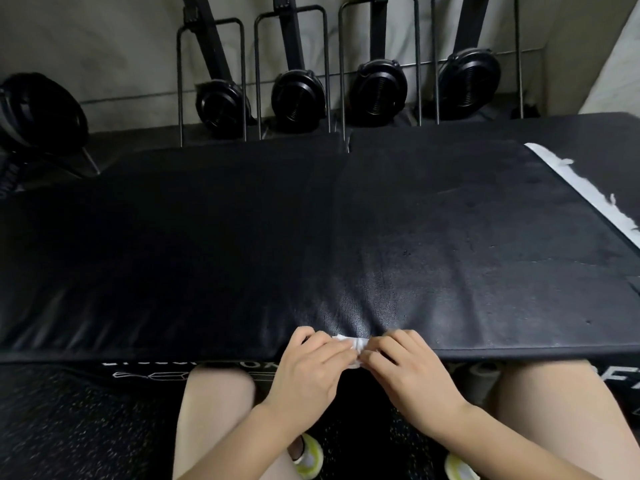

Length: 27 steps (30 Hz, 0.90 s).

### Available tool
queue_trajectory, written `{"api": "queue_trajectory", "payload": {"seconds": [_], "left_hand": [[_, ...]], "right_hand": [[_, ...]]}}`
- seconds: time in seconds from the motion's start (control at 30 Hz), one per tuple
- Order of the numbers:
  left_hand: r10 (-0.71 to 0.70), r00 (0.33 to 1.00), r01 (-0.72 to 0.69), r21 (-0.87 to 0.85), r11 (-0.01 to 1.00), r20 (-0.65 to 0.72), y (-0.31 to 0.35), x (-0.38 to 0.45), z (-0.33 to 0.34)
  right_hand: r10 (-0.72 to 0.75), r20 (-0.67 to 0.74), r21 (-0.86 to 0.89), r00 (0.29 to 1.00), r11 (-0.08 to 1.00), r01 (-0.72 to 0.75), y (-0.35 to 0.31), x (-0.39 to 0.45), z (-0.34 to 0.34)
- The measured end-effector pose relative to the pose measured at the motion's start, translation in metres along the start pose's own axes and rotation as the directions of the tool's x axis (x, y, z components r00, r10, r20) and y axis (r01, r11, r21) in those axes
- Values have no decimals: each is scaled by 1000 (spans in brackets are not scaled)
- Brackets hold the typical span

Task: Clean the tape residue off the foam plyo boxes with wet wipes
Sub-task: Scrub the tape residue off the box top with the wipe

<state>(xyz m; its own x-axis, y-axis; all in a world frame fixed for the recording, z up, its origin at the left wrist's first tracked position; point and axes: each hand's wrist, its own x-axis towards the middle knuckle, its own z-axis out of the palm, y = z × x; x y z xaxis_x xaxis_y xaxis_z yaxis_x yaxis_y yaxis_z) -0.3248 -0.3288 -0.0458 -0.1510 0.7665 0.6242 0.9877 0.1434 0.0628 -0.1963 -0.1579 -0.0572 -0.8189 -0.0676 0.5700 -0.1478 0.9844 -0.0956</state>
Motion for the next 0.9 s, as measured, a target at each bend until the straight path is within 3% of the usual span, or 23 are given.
{"api": "queue_trajectory", "payload": {"seconds": [0.1, 0.3, 0.4, 0.53, 0.67, 0.73, 0.83, 0.9], "left_hand": [[13, 1000, -14, 4, 1000, 5, 9, 4, -1], [-7, 983, -11, 100, 995, 181, 28, 18, 10], [-106, 969, 99, 42, 994, 223, 20, 41, 8], [-303, 937, 322, -93, 942, 172, 1, 73, -2], [-525, 829, 558, -327, 763, 192, -20, 106, -22], [-633, 721, 682, -444, 581, 281, -19, 116, -30], [-724, 605, 735, -581, 350, 330, -17, 129, -32], [-739, 580, 722, -635, 273, 342, -18, 137, -33]], "right_hand": [[21, 16, 13, 1000, 1000, -21, 3, -4, -8], [114, 73, -16, 991, 993, -113, 22, -9, -19], [176, 84, 15, 981, 984, -178, 29, 11, -16], [313, 26, 157, 949, 937, -313, 44, 45, -26], [424, -24, 337, 905, 856, -392, 65, 80, -42], [450, -53, 394, 891, 830, -396, 67, 91, -47], [435, -138, 344, 890, 864, -369, 69, 101, -50], [461, -154, 337, 874, 856, -393, 72, 106, -50]]}}
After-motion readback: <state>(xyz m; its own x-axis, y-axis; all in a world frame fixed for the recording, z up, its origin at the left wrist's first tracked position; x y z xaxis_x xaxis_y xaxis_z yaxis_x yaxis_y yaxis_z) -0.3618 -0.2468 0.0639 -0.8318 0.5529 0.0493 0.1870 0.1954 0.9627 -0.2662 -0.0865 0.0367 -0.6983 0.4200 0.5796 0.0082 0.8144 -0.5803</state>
